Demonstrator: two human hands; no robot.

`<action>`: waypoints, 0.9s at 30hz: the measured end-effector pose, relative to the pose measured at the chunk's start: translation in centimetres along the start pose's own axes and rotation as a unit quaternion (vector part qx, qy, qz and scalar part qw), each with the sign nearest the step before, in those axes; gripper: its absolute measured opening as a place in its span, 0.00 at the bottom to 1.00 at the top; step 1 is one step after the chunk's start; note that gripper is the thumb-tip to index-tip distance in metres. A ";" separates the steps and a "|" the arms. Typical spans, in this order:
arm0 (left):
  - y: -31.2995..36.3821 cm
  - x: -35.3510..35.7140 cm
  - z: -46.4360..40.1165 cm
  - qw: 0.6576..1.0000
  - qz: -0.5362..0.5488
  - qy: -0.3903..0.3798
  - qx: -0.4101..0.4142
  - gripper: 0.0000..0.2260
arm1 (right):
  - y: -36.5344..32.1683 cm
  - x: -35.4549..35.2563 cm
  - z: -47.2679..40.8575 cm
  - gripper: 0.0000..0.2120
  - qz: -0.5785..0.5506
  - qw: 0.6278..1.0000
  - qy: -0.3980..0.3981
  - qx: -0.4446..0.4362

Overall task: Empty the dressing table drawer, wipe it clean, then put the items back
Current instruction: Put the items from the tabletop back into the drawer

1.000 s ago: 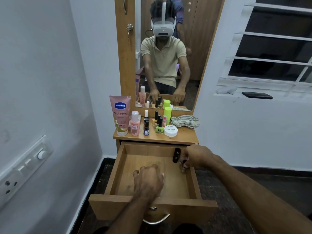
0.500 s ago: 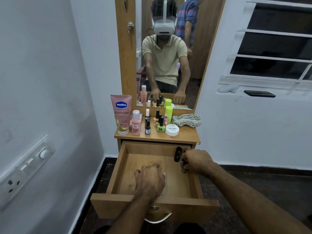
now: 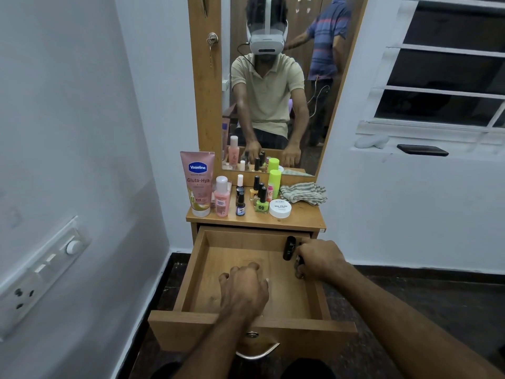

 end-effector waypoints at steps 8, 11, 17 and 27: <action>0.1 -0.2 0.0 1.000 -0.004 -0.007 -0.001 0.20 | -0.3 0.0 0.3 0.13 0.009 1.000 0.018 -0.005; 0.1 -0.3 0.1 1.000 -0.007 -0.008 0.001 0.20 | -0.5 0.0 0.6 0.10 0.002 1.000 0.027 -0.002; 0.2 -0.5 0.2 1.000 -0.008 -0.011 0.003 0.20 | -0.6 0.0 0.8 0.07 -0.008 1.000 0.023 0.007; 0.3 -0.3 0.1 1.000 -0.011 -0.008 -0.004 0.21 | -0.6 -0.2 0.4 0.10 -0.002 0.999 0.028 0.016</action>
Point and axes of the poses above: each hand's wrist, its own z-axis away from the middle knuckle, its own x-axis out of the palm, y = z × x, the point moved 2 cm from there along -z, towards the middle knuckle, and after that the axes turned 13 degrees about y, right-handed, at the moved point
